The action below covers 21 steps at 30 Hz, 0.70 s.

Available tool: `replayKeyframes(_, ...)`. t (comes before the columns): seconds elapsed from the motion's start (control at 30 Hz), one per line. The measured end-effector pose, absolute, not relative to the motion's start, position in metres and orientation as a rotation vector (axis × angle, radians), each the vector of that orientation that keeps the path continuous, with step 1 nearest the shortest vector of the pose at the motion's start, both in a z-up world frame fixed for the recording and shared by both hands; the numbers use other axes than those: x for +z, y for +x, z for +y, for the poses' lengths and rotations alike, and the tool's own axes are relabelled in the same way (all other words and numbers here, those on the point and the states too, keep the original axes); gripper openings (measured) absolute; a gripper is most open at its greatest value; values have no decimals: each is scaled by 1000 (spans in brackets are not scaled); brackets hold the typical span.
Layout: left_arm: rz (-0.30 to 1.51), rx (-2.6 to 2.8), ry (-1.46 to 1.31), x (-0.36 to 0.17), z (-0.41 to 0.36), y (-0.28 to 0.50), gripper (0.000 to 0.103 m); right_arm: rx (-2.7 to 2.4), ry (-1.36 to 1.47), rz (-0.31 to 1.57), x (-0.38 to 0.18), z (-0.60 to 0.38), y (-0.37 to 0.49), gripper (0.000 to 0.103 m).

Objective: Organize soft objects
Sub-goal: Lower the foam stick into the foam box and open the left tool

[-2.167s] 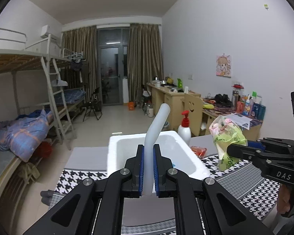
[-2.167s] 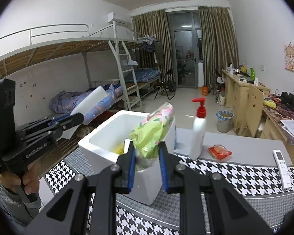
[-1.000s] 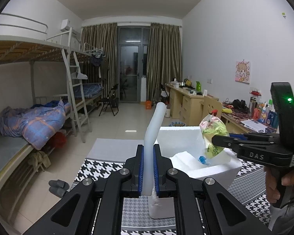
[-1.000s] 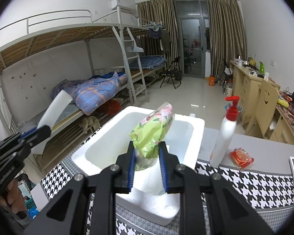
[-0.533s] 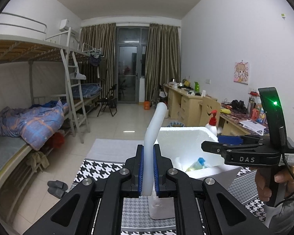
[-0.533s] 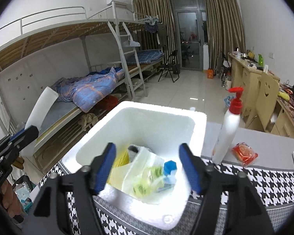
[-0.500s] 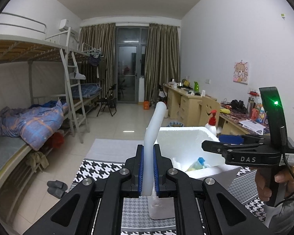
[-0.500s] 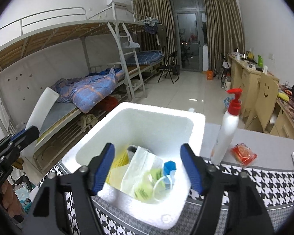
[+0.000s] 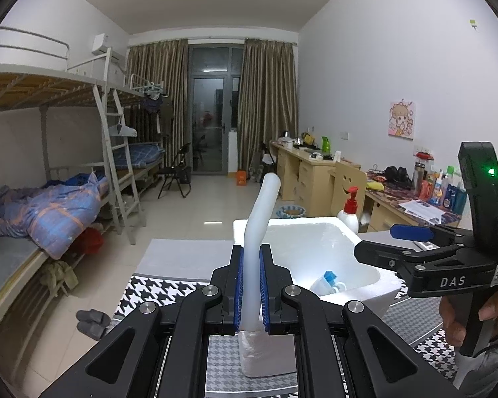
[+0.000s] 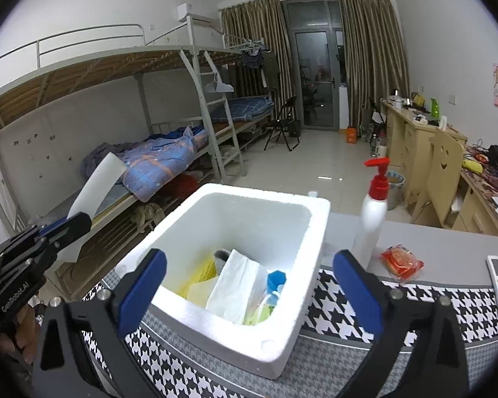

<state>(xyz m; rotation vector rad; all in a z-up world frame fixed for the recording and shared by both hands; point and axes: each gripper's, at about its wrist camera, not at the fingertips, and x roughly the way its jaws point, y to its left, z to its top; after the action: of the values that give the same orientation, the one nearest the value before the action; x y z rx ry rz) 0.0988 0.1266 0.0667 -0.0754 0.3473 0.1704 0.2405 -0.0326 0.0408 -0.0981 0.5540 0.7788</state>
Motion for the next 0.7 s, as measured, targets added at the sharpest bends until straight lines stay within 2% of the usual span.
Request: replayKeyframes(0.7, 368, 67, -72, 74, 102, 121, 9, 711, -121, 510, 41, -70, 235, 102)
